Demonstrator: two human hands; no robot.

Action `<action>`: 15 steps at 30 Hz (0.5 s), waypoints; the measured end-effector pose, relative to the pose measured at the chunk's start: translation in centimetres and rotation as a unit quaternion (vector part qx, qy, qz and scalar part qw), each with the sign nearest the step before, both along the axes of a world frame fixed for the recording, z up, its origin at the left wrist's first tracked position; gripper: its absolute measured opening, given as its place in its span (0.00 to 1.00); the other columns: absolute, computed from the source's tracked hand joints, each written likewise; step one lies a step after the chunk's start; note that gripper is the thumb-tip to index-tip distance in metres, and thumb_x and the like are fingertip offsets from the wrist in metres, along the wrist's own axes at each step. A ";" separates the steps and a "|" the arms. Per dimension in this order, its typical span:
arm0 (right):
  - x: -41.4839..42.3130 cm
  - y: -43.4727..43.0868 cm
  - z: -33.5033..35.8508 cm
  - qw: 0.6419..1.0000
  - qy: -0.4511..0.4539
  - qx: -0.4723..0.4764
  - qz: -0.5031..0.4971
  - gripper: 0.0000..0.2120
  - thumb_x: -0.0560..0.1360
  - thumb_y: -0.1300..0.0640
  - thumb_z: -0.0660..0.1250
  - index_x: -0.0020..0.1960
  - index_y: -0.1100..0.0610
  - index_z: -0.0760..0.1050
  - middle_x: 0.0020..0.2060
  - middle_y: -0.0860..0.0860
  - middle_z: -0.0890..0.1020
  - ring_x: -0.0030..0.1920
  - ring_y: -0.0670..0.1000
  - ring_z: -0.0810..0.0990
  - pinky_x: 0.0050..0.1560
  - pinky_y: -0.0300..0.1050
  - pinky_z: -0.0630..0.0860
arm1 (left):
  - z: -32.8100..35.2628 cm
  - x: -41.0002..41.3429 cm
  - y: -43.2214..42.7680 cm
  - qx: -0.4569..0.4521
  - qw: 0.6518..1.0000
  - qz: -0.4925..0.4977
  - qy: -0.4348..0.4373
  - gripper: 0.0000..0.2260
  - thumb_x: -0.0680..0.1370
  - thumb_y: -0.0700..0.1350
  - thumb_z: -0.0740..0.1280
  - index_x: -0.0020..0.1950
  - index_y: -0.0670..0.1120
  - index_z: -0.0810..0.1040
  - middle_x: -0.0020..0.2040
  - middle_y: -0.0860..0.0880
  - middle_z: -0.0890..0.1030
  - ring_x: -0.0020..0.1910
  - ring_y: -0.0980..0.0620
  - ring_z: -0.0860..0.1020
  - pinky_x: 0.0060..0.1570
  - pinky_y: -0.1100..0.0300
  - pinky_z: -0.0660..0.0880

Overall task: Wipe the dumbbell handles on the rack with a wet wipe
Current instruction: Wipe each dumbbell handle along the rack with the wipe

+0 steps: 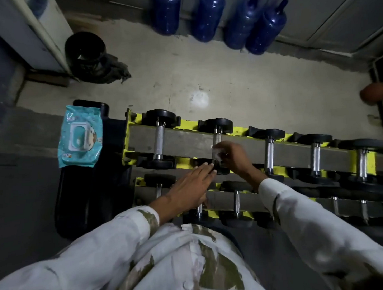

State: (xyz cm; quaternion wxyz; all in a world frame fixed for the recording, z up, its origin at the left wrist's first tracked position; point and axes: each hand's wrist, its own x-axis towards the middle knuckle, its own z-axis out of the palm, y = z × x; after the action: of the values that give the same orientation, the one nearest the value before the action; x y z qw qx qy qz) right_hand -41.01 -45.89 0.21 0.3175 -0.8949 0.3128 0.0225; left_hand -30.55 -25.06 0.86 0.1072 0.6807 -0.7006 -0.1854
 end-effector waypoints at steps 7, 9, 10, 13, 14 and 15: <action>0.6 -5.6 -0.1 0.923 0.087 -0.195 0.319 0.30 0.74 0.68 0.63 0.73 0.49 0.72 0.75 0.46 0.70 0.68 0.55 0.74 0.55 0.51 0.79 | -2.1 -5.2 -2.7 0.083 0.994 0.042 -0.050 0.36 0.80 0.47 0.66 0.84 0.42 0.53 0.85 0.44 0.49 0.84 0.45 0.49 0.80 0.48 0.55; 1.5 -7.3 -0.1 0.944 0.057 -0.218 0.242 0.30 0.75 0.70 0.61 0.73 0.48 0.72 0.74 0.46 0.71 0.66 0.56 0.76 0.50 0.51 0.79 | -2.0 -6.2 -2.8 0.089 0.992 0.070 -0.058 0.38 0.79 0.46 0.67 0.84 0.42 0.51 0.85 0.44 0.46 0.84 0.45 0.47 0.81 0.48 0.54; 1.4 -7.4 -0.2 0.950 0.044 -0.213 0.226 0.29 0.75 0.69 0.61 0.72 0.49 0.73 0.73 0.46 0.72 0.65 0.56 0.78 0.49 0.51 0.79 | -2.0 -6.7 -2.7 0.096 0.990 0.087 -0.056 0.38 0.79 0.45 0.67 0.84 0.41 0.51 0.85 0.44 0.45 0.84 0.45 0.47 0.81 0.48 0.53; -0.4 -5.6 -1.4 0.920 0.036 -0.151 0.359 0.24 0.77 0.63 0.64 0.71 0.48 0.73 0.72 0.45 0.73 0.60 0.54 0.82 0.54 0.51 0.81 | -1.5 -8.6 -2.4 0.125 0.983 0.127 -0.044 0.37 0.80 0.45 0.64 0.84 0.40 0.49 0.84 0.44 0.43 0.84 0.45 0.47 0.81 0.47 0.54; -0.9 -5.2 -1.4 0.893 0.037 -0.133 0.427 0.20 0.78 0.57 0.65 0.69 0.48 0.74 0.69 0.46 0.76 0.57 0.53 0.83 0.53 0.51 0.82 | -1.3 -9.0 -2.4 0.131 0.981 0.136 -0.042 0.37 0.80 0.45 0.64 0.84 0.40 0.49 0.84 0.43 0.43 0.84 0.44 0.47 0.80 0.46 0.55; -0.7 -5.1 -1.2 0.867 0.034 -0.131 0.479 0.17 0.79 0.53 0.65 0.67 0.47 0.75 0.65 0.46 0.79 0.55 0.53 0.83 0.49 0.51 0.82 | -1.3 -9.3 -2.4 0.132 0.980 0.145 -0.039 0.37 0.80 0.44 0.64 0.84 0.39 0.49 0.84 0.43 0.43 0.84 0.44 0.48 0.80 0.46 0.56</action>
State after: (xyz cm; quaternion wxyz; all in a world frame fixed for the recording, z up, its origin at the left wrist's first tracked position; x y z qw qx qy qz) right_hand -41.75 -51.03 -0.95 0.1369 -0.9669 -0.1435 0.1605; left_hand -39.83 -27.45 -0.42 0.0147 0.7899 -0.5674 -0.2324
